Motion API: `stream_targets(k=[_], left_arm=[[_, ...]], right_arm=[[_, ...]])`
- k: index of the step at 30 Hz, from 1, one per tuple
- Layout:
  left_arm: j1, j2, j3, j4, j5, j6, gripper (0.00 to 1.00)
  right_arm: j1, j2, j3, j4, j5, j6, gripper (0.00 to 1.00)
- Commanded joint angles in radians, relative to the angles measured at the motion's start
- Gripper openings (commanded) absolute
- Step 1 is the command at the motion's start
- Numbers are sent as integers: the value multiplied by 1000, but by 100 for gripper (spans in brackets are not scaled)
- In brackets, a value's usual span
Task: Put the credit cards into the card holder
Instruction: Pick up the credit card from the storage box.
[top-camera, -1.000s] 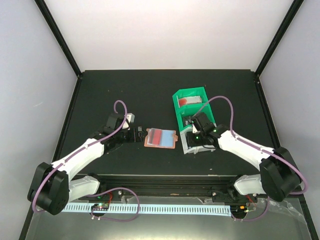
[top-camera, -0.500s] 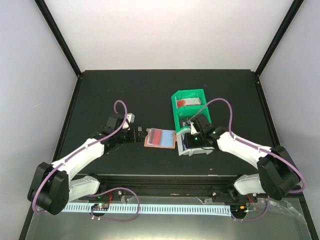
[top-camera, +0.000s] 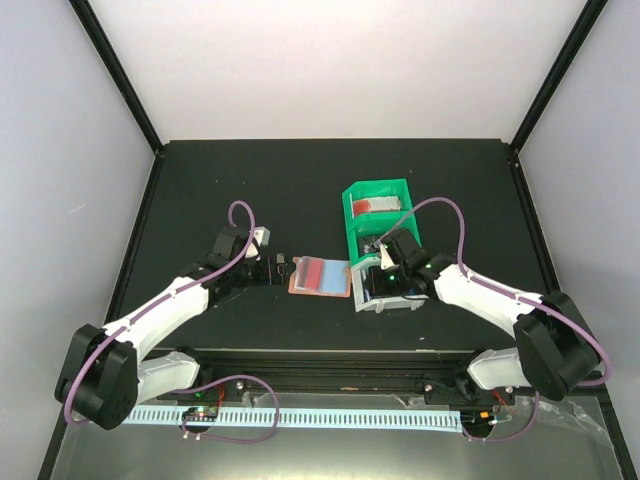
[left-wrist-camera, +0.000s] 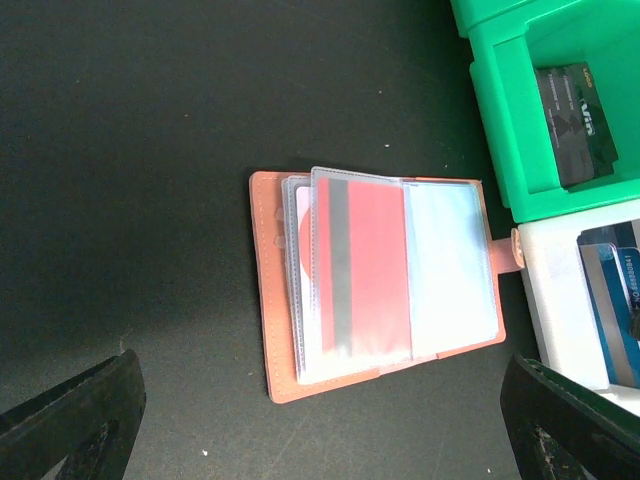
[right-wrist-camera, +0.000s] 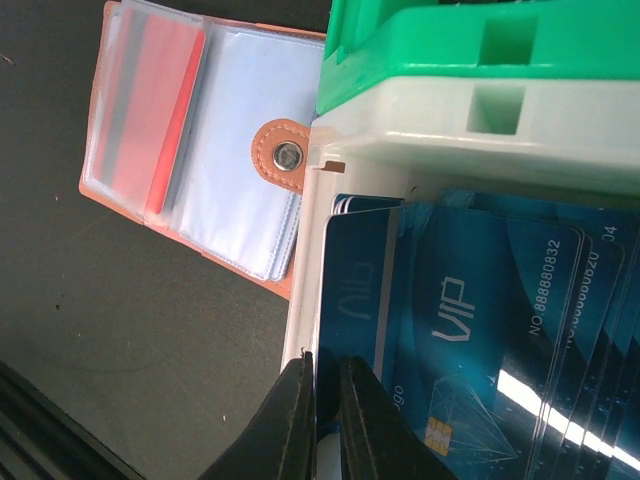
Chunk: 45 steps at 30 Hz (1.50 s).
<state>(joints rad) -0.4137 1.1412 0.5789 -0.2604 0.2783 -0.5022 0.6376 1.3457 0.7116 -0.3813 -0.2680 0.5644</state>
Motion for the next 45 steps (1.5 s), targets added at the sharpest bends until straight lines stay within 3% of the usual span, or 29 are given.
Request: stream_targets(k=[1, 16, 21, 25, 38, 45], left_arm=[[-5, 10, -4, 26, 17, -6, 99], [-5, 12, -4, 26, 16, -4, 99], [-4, 15, -5, 26, 16, -6, 99], [-5, 12, -5, 26, 16, -6, 99], [-13, 24, -23, 24, 7, -19, 99], [-14, 15, -60, 50, -5, -45, 99]], right_arm=[[-4, -19, -7, 24, -44, 8, 10], [-11, -25, -11, 33, -74, 0, 13], [-11, -24, -12, 27, -62, -1, 1], [-11, -34, -9, 16, -51, -2, 1], [-12, -178, 90, -220, 183, -39, 1], [26, -219, 136, -161, 91, -20, 1]])
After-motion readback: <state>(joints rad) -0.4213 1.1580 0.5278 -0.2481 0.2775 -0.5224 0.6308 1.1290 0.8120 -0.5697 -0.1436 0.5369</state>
